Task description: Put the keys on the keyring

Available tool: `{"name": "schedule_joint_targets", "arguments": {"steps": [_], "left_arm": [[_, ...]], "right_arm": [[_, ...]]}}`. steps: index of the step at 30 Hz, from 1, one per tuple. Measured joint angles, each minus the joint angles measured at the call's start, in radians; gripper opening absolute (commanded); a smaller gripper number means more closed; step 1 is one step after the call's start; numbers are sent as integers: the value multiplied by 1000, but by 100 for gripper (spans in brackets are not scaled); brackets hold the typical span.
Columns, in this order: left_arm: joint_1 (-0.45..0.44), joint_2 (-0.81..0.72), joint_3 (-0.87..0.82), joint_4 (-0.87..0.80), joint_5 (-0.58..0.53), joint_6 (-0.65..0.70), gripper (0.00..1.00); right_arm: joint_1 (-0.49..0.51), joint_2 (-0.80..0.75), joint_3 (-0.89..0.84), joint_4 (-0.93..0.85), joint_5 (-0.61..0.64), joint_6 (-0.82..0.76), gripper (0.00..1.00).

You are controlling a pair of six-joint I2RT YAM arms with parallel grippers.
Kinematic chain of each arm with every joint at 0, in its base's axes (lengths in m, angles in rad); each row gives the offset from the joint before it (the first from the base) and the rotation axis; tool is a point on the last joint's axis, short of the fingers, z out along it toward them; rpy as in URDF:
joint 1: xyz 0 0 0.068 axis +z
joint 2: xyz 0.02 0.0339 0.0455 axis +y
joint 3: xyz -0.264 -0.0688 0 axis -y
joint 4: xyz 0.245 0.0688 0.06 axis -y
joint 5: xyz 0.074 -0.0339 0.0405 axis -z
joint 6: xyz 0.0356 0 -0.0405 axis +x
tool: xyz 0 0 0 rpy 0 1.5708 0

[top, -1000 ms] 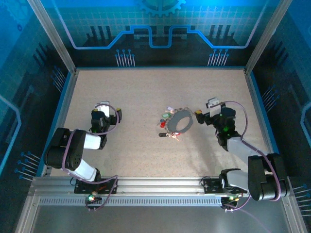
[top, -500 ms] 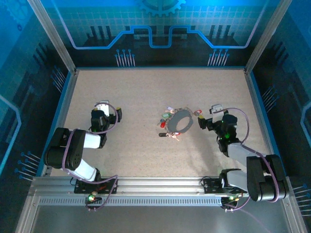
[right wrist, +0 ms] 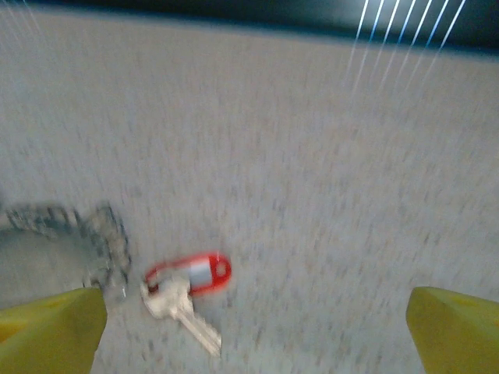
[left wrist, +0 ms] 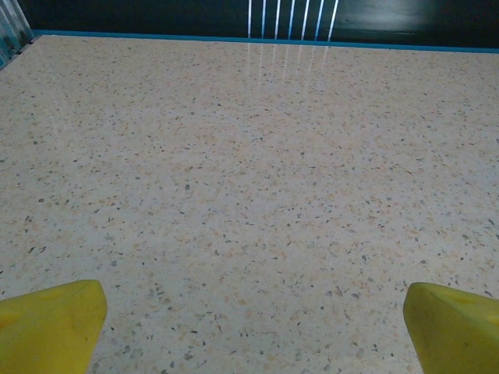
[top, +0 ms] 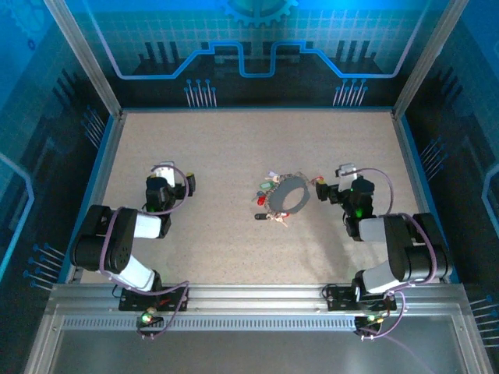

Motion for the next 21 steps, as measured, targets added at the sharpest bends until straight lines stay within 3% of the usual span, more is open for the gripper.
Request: {"name": "schedule_joint_targets", "arguments": {"steps": [21], "left_arm": [[0, 0, 0, 0, 0, 0, 99]], "right_arm": [[14, 10, 82, -74, 33, -2, 100]]}}
